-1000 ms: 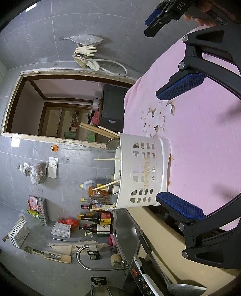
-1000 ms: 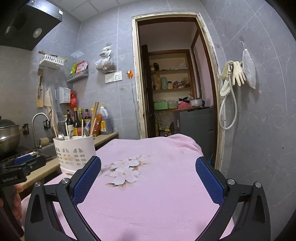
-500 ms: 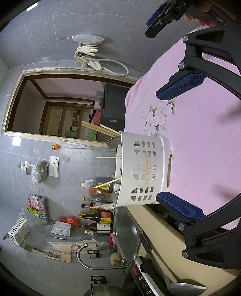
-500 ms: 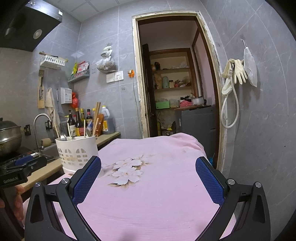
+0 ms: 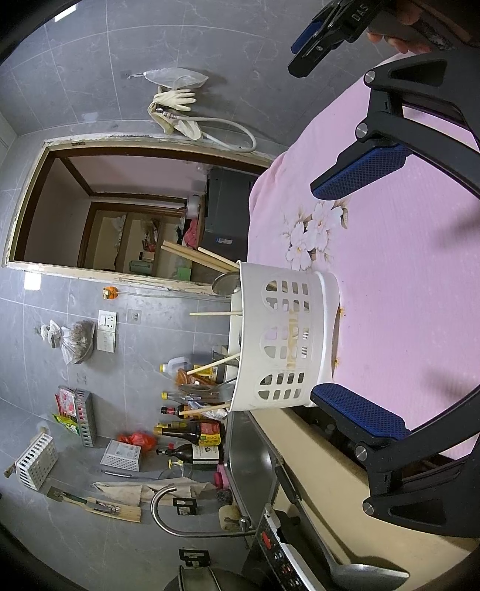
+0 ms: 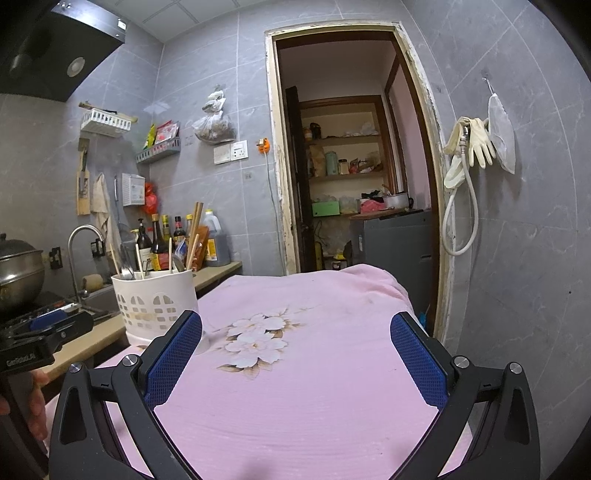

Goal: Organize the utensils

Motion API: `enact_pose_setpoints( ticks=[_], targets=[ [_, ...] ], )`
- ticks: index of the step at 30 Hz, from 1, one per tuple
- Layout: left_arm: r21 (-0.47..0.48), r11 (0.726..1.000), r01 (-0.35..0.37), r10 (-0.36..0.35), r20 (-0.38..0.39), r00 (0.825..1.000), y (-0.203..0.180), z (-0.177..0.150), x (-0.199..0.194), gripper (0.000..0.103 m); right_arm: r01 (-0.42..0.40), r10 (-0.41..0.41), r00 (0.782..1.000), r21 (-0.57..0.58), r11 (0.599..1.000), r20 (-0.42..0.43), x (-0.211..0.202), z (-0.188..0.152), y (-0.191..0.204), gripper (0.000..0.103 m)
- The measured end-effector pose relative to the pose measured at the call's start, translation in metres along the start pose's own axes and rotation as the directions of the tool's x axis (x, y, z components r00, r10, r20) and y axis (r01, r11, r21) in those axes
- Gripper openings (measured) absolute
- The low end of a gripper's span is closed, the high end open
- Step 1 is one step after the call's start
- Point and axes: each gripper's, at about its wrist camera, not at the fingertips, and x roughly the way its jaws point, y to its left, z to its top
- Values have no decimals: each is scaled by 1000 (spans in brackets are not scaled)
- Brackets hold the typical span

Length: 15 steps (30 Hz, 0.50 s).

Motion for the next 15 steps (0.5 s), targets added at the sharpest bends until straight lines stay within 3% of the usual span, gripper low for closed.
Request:
enact_pose_setpoints(
  ticks=[12,15],
  targets=[
    [3,1000,0,0,4,1000,-1,1,-1,97,0,0,1000,-1,1000,-1,0,-1,1,103],
    [7,1000,-29,28,22,999,-2,1,-2,97,0,0,1000,-2,1000,-1,0,-1,1,103]
  ],
)
